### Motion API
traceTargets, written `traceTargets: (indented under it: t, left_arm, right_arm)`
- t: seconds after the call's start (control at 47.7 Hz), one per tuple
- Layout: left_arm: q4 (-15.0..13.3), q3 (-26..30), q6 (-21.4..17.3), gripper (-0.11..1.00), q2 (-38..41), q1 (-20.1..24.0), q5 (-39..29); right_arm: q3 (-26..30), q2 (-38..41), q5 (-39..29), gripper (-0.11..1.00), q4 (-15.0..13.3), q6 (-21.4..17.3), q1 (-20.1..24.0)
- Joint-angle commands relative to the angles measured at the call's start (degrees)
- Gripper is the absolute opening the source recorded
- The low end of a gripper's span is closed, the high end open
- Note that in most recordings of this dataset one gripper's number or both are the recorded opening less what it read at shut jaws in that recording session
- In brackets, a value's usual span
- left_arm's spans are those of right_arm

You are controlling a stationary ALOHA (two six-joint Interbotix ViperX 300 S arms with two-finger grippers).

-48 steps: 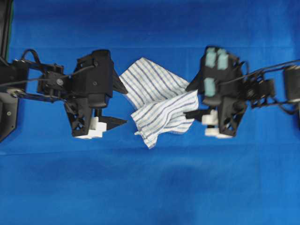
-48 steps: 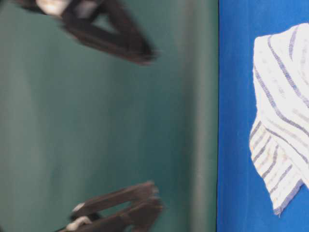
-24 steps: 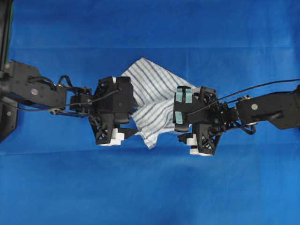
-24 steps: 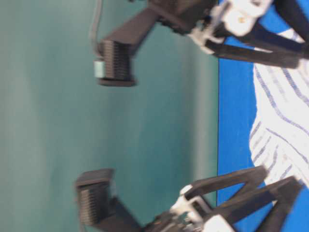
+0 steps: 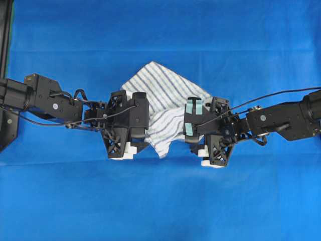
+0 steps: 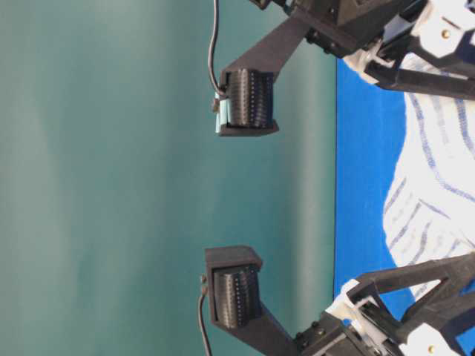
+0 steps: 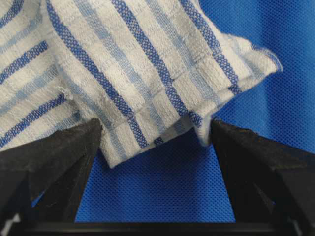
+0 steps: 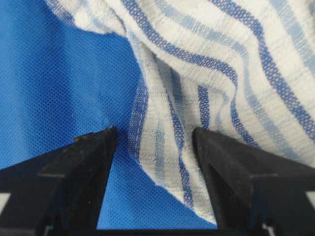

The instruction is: Lift the towel with both arms.

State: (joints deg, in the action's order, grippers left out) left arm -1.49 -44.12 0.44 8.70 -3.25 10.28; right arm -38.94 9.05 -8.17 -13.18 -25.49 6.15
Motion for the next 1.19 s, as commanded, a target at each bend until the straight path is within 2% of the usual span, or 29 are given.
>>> traceTargets:
  t: [0.0,0.063,0.147,0.251,0.335,0.377,0.566,0.712,0.88,1.173]
  left_arm:
    - [-0.1,0.4,-0.1,0.84,-0.9,-0.2,0.4]
    - [-0.1,0.5,-0.1,0.75,-0.9,-0.2,0.3]
    - [-0.1,0.6,-0.2,0.53,-0.9,-0.2,0.2]
    - [-0.1,0.6,-0.1,0.21,-1.0,-0.2,0.0]
    - [-0.1,0.5,-0.1,0.04,-1.1,-0.2,-0.6]
    - [-0.1,0.5,-0.1,0.04,-1.3,0.0,-1.1]
    - [-0.2,0.9,-0.1,0.04,-4.0,0.4,-4.6]
    - [-0.4,1.8,0.5,0.04,-9.3,1.1,-9.3]
    - [-0.4,5.0,1.8,0.04,-16.6,2.3,-18.6]
    - [0.0,14.9,1.4,0.04,-27.1,3.8,-34.1]
  right_arm:
    - [0.5,-0.4,0.5,0.65,0.1,-0.1,-0.2]
    - [0.5,-0.5,0.5,0.64,-0.1,-0.1,-0.2]
    - [0.5,-0.5,0.5,0.58,-0.2,0.0,-0.3]
    - [0.6,-0.5,0.5,0.33,-0.3,0.4,-0.3]
    - [0.5,-0.8,0.4,0.08,-0.3,0.7,-0.2]
    - [0.5,-1.0,0.4,0.04,-0.3,0.7,-0.2]
    - [0.9,-3.6,0.1,0.04,-0.3,0.6,-0.3]
    - [1.8,-8.2,-1.9,0.04,-0.3,0.7,-0.3]
    - [6.1,-16.3,-11.3,0.04,-0.6,1.1,-0.3]
    - [16.1,-25.5,-27.2,0.04,-4.0,2.7,-0.3]
